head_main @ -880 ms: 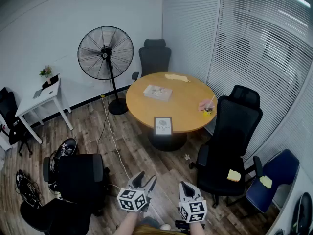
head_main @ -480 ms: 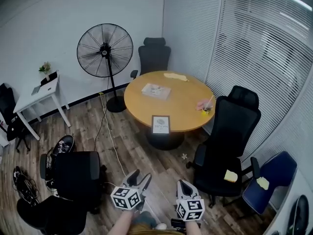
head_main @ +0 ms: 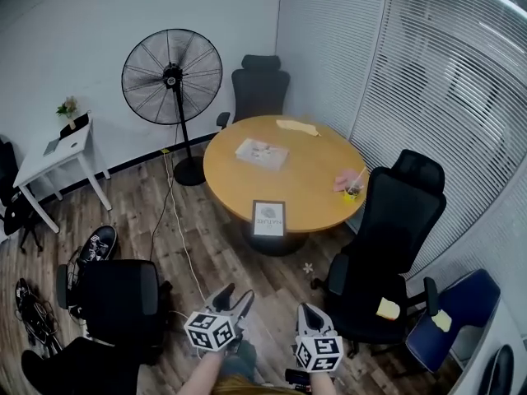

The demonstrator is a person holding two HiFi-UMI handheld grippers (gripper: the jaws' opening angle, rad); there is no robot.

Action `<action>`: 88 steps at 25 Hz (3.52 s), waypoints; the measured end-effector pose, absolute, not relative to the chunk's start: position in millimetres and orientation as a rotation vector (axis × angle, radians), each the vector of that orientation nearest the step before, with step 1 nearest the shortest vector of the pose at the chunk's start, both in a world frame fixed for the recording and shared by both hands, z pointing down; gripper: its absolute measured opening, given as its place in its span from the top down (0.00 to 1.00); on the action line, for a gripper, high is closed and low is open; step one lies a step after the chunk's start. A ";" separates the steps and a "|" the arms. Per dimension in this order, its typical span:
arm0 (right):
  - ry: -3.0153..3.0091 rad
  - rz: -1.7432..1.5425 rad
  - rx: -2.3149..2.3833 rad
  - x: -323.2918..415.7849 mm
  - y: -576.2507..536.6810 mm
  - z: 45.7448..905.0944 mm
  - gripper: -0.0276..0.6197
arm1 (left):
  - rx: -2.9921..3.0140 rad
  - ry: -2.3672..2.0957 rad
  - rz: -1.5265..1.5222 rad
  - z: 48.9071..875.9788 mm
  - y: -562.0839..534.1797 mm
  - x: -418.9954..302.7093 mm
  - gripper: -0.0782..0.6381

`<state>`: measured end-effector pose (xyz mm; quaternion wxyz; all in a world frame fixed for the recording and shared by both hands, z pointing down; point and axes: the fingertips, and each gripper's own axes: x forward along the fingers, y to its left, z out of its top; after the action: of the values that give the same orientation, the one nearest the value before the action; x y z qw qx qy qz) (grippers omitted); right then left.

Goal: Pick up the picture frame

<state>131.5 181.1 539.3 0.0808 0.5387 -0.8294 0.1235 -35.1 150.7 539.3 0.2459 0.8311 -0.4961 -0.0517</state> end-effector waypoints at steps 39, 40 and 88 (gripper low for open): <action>-2.354 0.418 1.646 83.7 -121.6 560.7 0.94 | 2.157 -1.153 -0.098 594.2 -162.4 -75.6 0.52; -2.351 0.422 1.646 84.9 -125.9 561.9 0.94 | 2.154 -1.152 -0.092 596.9 -165.0 -75.4 0.52; -2.152 0.578 1.365 130.7 -201.0 687.1 0.94 | 1.496 -0.712 -0.175 769.4 -180.8 -10.4 0.67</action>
<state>130.7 -201.0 687.1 0.2615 0.5041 -0.7949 0.2135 -10.4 -180.8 769.4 0.6725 0.6645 -0.3164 -0.0776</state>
